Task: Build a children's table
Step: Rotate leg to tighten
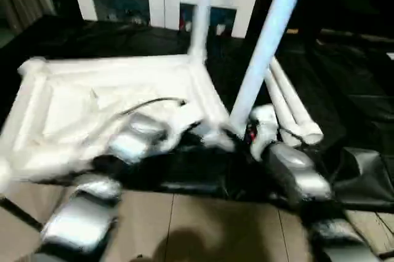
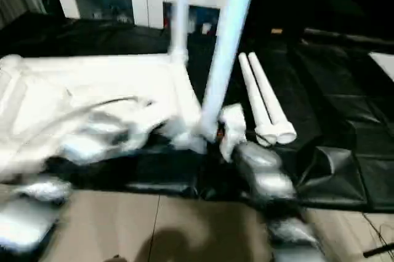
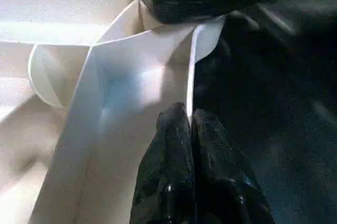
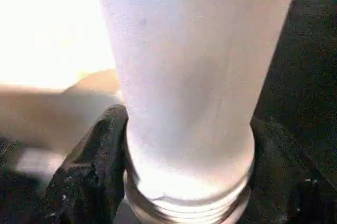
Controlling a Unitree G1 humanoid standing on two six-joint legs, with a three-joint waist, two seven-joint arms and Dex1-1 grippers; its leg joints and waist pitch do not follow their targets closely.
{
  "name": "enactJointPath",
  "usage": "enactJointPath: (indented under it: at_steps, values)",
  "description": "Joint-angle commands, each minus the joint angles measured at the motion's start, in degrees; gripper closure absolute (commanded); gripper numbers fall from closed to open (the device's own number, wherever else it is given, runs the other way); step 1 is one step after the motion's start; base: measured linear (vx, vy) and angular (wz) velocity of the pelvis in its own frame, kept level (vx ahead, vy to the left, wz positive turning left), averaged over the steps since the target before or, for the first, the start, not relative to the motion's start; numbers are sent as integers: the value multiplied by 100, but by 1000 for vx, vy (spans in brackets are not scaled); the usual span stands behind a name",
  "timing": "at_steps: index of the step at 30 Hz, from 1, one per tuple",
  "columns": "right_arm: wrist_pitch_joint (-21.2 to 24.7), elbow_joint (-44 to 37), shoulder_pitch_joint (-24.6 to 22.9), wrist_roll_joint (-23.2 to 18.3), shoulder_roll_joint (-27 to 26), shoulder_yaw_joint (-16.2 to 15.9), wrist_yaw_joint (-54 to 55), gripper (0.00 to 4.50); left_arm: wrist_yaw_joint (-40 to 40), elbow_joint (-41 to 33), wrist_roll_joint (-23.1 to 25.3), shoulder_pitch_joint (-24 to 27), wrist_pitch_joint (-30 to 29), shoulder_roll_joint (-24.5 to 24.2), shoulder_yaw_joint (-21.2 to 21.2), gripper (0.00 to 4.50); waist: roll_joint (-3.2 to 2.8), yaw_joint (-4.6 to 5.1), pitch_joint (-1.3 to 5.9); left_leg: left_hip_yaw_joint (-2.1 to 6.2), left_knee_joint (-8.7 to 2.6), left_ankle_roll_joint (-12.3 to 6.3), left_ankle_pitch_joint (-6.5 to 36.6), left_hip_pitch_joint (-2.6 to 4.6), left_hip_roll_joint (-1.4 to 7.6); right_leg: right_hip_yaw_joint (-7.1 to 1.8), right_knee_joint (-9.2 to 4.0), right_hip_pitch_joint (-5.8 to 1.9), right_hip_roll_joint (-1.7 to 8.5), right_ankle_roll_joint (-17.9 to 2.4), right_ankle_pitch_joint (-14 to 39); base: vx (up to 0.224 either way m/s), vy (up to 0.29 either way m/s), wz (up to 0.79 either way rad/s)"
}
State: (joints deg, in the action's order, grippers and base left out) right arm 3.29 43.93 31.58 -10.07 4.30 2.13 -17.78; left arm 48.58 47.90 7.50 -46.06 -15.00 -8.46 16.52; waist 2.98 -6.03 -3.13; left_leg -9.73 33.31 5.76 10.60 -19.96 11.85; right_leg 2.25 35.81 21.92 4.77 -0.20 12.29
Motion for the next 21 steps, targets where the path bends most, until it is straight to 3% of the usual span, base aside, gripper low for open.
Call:
enactJointPath:
  at_steps: [1,4,5,11,12,15,17,18,21]
  values:
    - [174,498,-68,47,-72,173,736,178,-627,279,16,20,-200,134,-84,450,-23,21,287,16,-476,207,1515,46,94,-194,-518,-170,326,-1018,1729,0,0,0]
    - [-21,979,354,90,-497,231,1546,178,-1378,621,60,-129,-165,587,-143,450,-51,35,301,12,-465,125,1526,47,89,-192,-523,-147,312,-961,1412,0,0,0]
    - [-77,1040,428,135,-561,181,1585,178,-1485,689,80,-157,-126,660,-132,450,-28,39,316,6,-452,101,1553,44,78,-191,-528,-138,306,-941,1421,0,0,0]
    - [-436,1115,567,216,-632,153,1127,178,-1269,846,166,-272,101,680,-67,450,-67,10,300,11,-476,-9,1576,7,75,-185,-537,-147,298,-856,1314,0,0,0]
    - [-478,1102,563,188,-609,161,1039,123,-1207,843,174,-271,129,649,-43,450,-71,16,293,16,-487,-17,1592,-1,83,-183,-538,-148,302,-872,1321,0,0,0]
    - [-554,1037,553,90,-492,212,815,109,-1003,835,176,-270,211,544,22,450,-77,22,293,17,-491,-50,1645,-10,81,-183,-549,-157,303,-901,1354,0,0,0]
    - [-586,980,551,94,-341,205,651,92,-788,846,181,-273,312,454,66,450,-125,29,306,21,-489,-64,1570,-14,79,-184,-542,-167,309,-936,1291,0,0,0]
    - [-543,903,530,80,-274,195,534,78,-687,826,177,-265,312,411,79,450,-98,40,310,17,-485,-78,1438,-33,80,-180,-528,-189,307,-984,1134,0,0,0]
    - [-202,316,328,28,172,49,-277,54,-50,682,157,-204,415,137,181,450,-113,24,341,8,-444,-229,1023,-51,84,-169,-465,-249,289,-1137,407,0,0,0]
